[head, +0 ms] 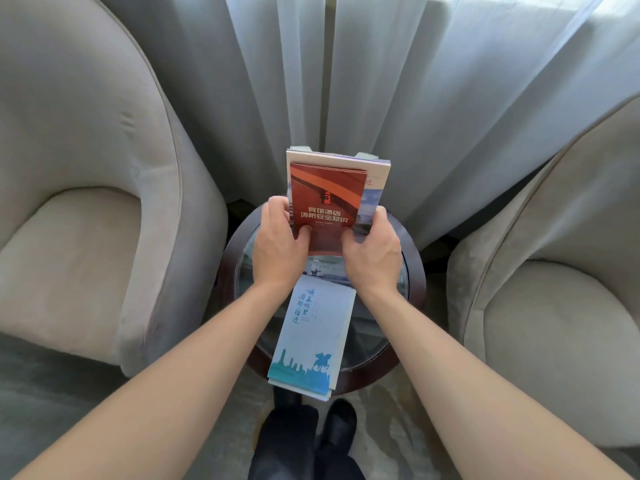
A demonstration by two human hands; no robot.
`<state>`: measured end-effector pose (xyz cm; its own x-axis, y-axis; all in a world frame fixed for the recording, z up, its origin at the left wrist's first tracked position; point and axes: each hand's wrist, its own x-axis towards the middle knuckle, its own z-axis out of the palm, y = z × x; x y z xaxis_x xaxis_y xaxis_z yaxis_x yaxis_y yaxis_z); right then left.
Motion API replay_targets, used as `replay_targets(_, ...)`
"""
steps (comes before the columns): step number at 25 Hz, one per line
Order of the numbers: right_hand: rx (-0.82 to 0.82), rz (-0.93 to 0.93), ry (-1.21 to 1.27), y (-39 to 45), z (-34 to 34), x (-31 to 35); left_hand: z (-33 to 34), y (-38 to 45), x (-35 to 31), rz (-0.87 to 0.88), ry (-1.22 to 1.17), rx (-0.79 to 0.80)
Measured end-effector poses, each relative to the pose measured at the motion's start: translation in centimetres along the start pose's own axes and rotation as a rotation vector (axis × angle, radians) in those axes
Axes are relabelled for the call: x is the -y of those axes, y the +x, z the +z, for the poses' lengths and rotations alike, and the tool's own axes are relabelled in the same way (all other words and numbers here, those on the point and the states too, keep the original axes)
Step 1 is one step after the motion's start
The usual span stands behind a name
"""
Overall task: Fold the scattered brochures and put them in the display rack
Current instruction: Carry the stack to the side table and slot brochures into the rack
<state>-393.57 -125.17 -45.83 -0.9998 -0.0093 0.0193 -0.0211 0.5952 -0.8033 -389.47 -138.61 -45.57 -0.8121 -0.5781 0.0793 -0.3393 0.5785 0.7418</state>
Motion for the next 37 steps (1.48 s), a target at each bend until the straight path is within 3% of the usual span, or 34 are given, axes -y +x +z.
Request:
replay_targets(9, -0.087, 0.053, -0.044, 5.5, 1.8, 1.2, 1.5, 7.2, -0.9, 0.076, -0.008, 0.045)
replay_targets(26, -0.001, 0.143, -0.216, 4.3, 4.0, -2.4, 4.2, 5.7, 3.9, 0.008, 0.019, 0.175)
replay_targets(37, -0.055, 0.152, -0.160, 2.5, 3.5, -3.4, 3.5, 4.4, 4.1, -0.031, -0.007, 0.135)
